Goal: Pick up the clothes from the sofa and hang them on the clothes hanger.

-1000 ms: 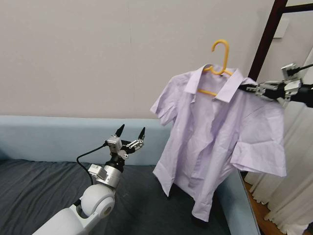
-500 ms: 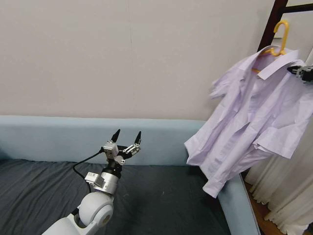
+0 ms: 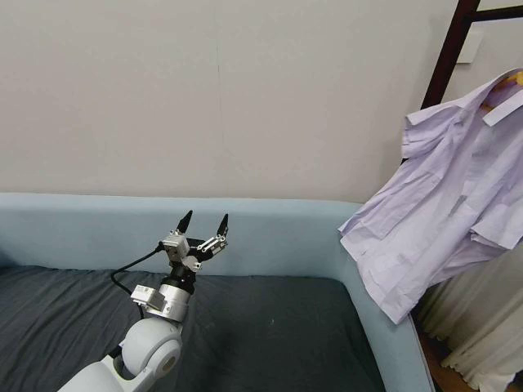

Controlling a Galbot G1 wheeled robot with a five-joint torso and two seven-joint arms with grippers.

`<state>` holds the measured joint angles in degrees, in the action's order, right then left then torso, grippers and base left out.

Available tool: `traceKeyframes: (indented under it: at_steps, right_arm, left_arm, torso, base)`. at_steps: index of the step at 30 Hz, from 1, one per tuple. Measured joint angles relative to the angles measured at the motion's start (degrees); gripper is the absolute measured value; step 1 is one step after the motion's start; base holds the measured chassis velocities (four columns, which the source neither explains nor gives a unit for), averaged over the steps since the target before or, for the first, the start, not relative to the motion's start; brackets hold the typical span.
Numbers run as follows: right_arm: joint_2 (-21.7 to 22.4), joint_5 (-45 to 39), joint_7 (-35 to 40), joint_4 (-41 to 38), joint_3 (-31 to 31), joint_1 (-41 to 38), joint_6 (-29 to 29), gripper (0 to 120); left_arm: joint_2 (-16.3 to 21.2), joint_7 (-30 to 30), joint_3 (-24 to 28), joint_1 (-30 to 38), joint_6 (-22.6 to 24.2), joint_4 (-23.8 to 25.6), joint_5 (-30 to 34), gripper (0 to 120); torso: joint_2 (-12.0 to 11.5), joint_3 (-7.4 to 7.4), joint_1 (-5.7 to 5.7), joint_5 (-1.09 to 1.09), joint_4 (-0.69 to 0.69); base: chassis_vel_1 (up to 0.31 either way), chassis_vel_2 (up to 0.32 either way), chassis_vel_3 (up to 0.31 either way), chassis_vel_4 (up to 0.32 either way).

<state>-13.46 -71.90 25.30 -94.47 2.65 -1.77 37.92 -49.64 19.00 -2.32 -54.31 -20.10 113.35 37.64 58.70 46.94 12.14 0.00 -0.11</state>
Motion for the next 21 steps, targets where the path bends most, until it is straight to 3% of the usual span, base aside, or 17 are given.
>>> traceKeyframes:
  at_steps: [7,10,13,15,21]
  right_arm:
    - [-7.5,7.4,-0.1,5.2,9.8,-10.9,-0.1,8]
    - [-13.8,10.2,1.0,8.9,15.4,-17.2,-0.9,8]
    - [-15.4,10.6,1.4,9.9,16.4,-18.3,-1.0,8]
    - [-19.2,12.1,2.1,12.8,18.7,-21.0,-1.3,8]
    - [-21.6,12.5,2.2,19.0,20.1,-24.1,-2.6,8]
  left_arm:
    - [-0.5,0.0,-0.4,-0.8,0.1,0.0,-0.1,100]
    - [-0.5,0.0,-1.0,-1.2,0.1,0.0,-0.2,100]
    - [-0.5,0.0,-1.2,-1.4,0.1,0.0,-0.2,100]
    - [-0.3,0.1,-1.9,-1.9,-0.1,-0.2,-0.1,100]
    - [-0.2,0.3,-2.1,-1.9,-0.7,-0.9,-0.1,100]
  torso:
    - [0.0,0.00,0.00,0.00,0.02]
    - [0.0,0.00,0.00,-0.04,0.05]
    - [0.0,0.01,0.00,-0.04,0.05]
    - [0.0,0.01,0.01,-0.03,0.04]
    - [0.0,0.01,0.01,-0.01,0.03]
  base:
    - [0.000,0.000,0.000,0.000]
    - [0.000,0.000,0.000,0.000]
    - [0.000,0.000,0.000,0.000]
    - [0.000,0.000,0.000,0.000]
    - [0.000,0.000,0.000,0.000]
